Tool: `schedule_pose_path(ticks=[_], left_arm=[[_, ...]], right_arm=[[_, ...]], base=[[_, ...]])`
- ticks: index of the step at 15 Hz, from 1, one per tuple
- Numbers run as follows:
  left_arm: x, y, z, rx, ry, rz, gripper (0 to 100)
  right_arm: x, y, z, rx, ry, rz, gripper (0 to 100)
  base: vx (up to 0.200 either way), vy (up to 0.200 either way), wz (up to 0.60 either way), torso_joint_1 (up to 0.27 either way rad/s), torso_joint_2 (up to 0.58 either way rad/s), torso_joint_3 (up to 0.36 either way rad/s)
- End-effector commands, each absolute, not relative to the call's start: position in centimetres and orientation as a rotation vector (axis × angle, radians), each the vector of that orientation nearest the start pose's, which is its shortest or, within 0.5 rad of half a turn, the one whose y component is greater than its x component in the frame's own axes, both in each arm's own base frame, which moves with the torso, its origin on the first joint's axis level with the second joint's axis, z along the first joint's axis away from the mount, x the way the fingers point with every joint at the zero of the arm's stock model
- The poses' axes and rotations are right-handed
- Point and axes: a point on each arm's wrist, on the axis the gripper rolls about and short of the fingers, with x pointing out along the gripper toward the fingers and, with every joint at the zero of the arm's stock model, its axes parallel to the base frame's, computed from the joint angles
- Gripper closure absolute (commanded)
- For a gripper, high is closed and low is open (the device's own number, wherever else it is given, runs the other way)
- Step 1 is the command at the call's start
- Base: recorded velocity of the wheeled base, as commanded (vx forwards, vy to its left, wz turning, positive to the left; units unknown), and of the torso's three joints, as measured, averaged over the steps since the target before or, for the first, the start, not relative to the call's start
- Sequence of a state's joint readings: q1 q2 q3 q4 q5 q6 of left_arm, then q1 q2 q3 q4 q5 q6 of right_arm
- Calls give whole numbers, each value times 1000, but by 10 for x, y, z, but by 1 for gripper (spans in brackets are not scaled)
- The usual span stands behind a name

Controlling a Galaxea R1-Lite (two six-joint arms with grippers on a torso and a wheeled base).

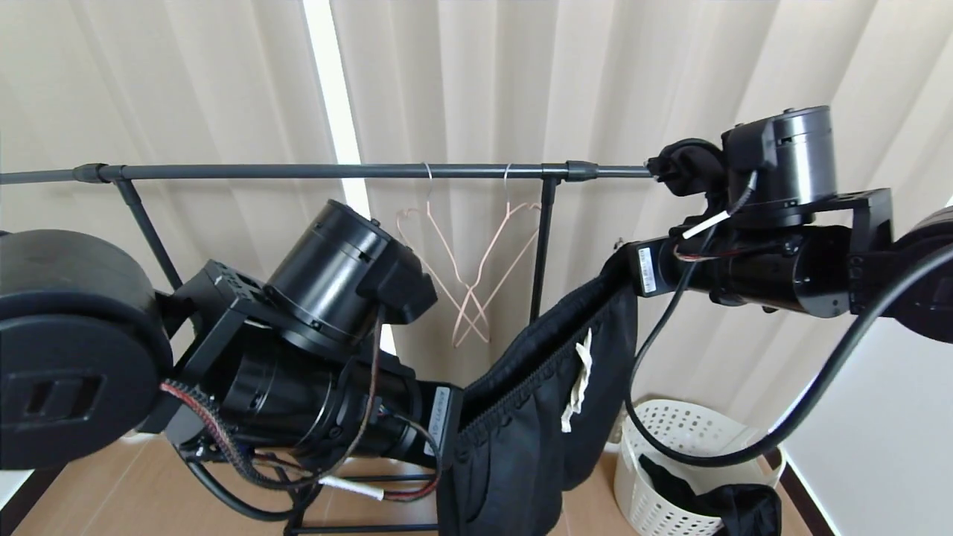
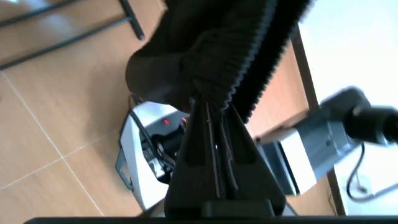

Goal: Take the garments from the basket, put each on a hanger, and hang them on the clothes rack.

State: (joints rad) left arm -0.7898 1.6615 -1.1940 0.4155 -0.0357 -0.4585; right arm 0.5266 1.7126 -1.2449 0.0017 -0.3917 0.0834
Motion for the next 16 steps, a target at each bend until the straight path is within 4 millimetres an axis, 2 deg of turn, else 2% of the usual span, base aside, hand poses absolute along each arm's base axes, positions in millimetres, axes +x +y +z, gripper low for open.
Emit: schedule_pose_path(ticks=[1, 3, 7, 8, 14, 16], left_arm=[[222, -194, 206, -99, 956, -504, 100], [233, -195, 202, -90, 934, -502, 100], [235, -196, 207, -71, 903, -523, 100], [235, -196, 207, -71, 903, -523, 0], [246, -184, 211, -104, 887, -477, 0], [264, -187, 211, -119, 874, -452, 0]], right_arm=[[265, 139, 259, -102, 376, 95, 100], [252, 133, 262, -120, 364, 82, 100], [244, 132, 258, -163, 369, 93, 100], [243, 134, 258, -166, 369, 105, 100], [246, 133, 262, -170, 358, 97, 100], [249, 127, 263, -171, 354, 75, 100]], base=[[0, 0, 0, 0, 0, 0], [0, 0, 0, 0, 0, 0], [0, 0, 0, 0, 0, 0], [0, 0, 0, 0, 0, 0], [0, 0, 0, 0, 0, 0], [0, 0, 0, 0, 0, 0]])
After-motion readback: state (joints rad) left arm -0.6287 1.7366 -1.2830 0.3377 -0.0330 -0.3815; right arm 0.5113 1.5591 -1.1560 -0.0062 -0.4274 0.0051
